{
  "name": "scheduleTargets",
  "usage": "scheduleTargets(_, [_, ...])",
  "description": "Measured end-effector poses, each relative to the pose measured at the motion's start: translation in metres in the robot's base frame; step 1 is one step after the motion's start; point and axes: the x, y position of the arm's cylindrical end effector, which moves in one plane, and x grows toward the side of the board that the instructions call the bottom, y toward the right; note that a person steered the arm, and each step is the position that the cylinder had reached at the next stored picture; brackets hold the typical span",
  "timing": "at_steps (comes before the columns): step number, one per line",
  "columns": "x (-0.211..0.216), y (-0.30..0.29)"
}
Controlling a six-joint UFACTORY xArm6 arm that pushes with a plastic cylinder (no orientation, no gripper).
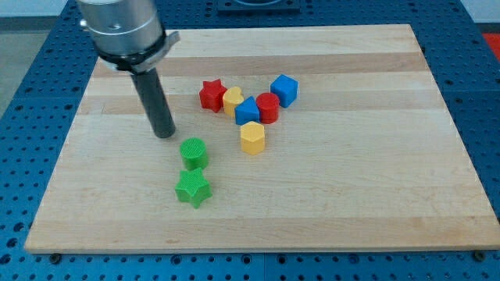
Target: Push the green circle into the green star
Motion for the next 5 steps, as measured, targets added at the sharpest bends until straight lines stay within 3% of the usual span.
scheduleTargets(2, [0.062, 0.037])
scheduleTargets(4, [0.044, 0.046])
scheduleTargets(5, [0.044, 0.1])
